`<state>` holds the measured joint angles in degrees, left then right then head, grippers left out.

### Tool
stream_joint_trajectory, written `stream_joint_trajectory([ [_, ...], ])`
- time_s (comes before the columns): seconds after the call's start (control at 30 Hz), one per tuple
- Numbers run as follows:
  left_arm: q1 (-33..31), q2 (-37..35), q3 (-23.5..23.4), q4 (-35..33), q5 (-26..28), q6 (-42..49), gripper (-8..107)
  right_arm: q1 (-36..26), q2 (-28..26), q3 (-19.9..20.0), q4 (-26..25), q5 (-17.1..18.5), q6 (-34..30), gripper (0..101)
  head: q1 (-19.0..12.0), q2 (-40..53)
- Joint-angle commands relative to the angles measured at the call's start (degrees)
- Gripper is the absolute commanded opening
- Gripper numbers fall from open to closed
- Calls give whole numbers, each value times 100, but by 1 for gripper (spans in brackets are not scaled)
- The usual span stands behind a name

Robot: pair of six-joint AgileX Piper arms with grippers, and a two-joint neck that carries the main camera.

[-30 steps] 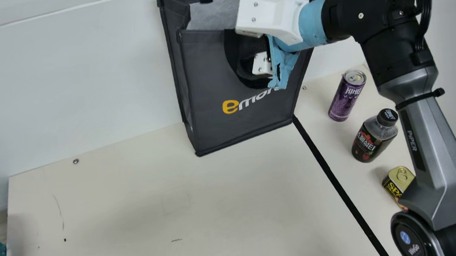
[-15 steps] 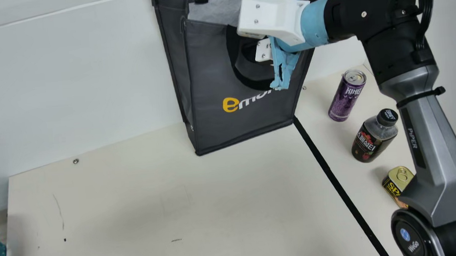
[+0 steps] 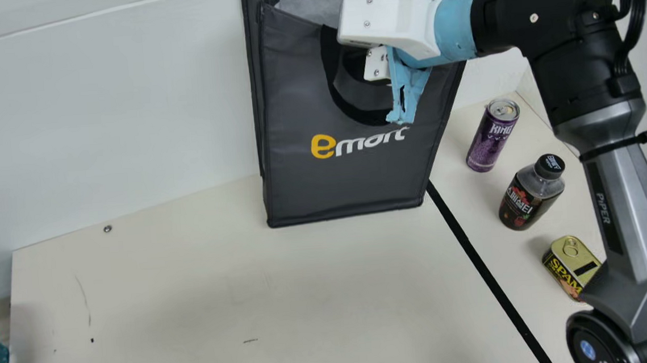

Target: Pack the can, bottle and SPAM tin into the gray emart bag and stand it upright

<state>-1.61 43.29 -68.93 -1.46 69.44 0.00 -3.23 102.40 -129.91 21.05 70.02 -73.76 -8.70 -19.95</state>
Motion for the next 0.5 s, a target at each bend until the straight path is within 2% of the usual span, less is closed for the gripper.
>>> stream_joint_trajectory([
  [0.0, 0, 0, 0, 0, 0, 0, 90, 20, -72, 36, -44, -12, 50, 0, -130, -5],
  [0.47, 0, 0, 0, 0, 0, 0, 90, 265, -629, 239, -323, -12, 315, 0, -130, -5],
])
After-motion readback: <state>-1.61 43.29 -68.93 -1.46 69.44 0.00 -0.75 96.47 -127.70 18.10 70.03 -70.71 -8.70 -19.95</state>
